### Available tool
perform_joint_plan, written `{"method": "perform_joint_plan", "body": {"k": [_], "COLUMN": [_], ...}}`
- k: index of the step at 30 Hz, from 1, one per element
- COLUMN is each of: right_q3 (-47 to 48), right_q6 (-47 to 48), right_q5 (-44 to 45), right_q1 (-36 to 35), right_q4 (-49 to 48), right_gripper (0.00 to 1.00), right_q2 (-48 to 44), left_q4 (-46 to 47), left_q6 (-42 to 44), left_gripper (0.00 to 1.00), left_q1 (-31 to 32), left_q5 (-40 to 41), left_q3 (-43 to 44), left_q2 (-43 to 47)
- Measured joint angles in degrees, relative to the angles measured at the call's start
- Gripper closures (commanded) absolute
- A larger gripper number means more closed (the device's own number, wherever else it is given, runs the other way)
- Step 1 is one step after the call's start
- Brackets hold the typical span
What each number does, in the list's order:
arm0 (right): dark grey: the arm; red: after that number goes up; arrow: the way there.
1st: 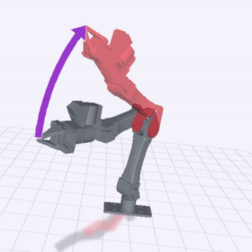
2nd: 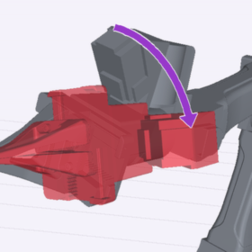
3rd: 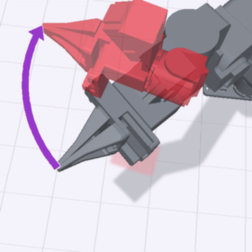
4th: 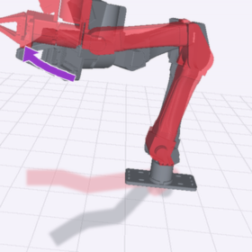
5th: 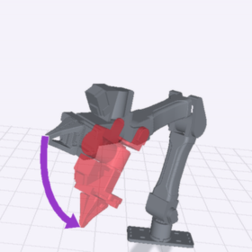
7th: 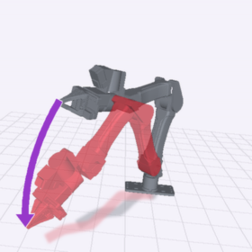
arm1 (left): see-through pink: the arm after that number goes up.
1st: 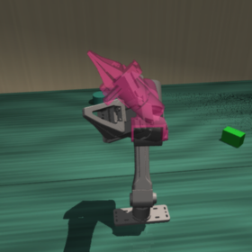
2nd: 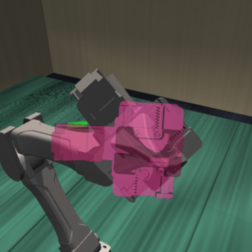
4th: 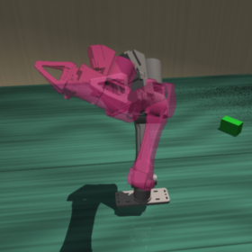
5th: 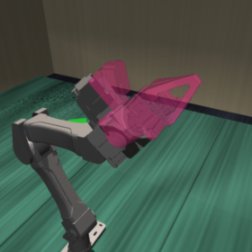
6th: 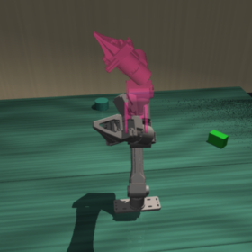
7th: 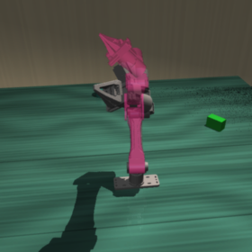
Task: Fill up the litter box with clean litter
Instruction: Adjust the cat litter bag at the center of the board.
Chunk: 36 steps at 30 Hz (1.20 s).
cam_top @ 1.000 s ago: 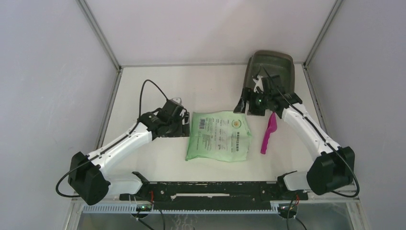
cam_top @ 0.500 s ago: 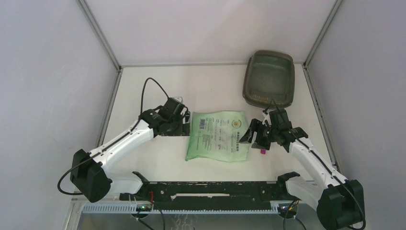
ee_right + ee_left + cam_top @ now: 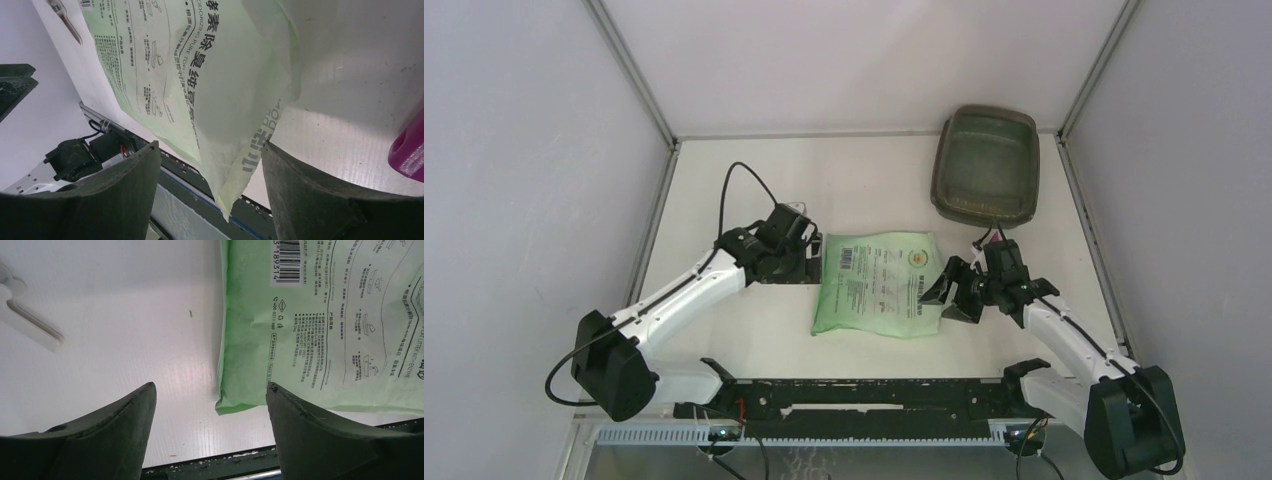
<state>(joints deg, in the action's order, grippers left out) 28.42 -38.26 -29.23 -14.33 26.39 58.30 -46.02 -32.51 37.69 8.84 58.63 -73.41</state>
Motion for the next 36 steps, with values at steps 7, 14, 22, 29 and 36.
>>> {"method": "perform_joint_plan", "body": {"k": [7, 14, 22, 29, 36], "right_q3": [-4.96, -5.57, -5.55, -5.55, -5.55], "right_q6": [-5.81, -8.52, -8.39, -8.37, -8.85], "right_q5": [-1.75, -1.51, 0.07, 1.40, 1.99], "right_q1": [0.00, 0.00, 0.02, 0.09, 0.85], "right_q4": [-6.36, -7.43, -3.87, 0.68, 1.77], "right_gripper": [0.21, 0.21, 0.21, 0.21, 0.21], "right_q2": [-1.64, -5.22, -9.22, -13.51, -16.63], "left_q4": [0.11, 0.46, 0.48, 0.50, 0.55], "left_q6": [0.00, 0.00, 0.02, 0.02, 0.07], "left_gripper": [0.15, 0.14, 0.14, 0.14, 0.14], "left_q1": [-0.07, -0.22, -0.31, -0.46, -0.57], "left_q5": [-0.15, -0.24, -0.46, -0.46, -0.55], "left_q3": [0.00, 0.00, 0.00, 0.00, 0.00], "left_q2": [0.00, 0.00, 0.02, 0.17, 0.31]}}
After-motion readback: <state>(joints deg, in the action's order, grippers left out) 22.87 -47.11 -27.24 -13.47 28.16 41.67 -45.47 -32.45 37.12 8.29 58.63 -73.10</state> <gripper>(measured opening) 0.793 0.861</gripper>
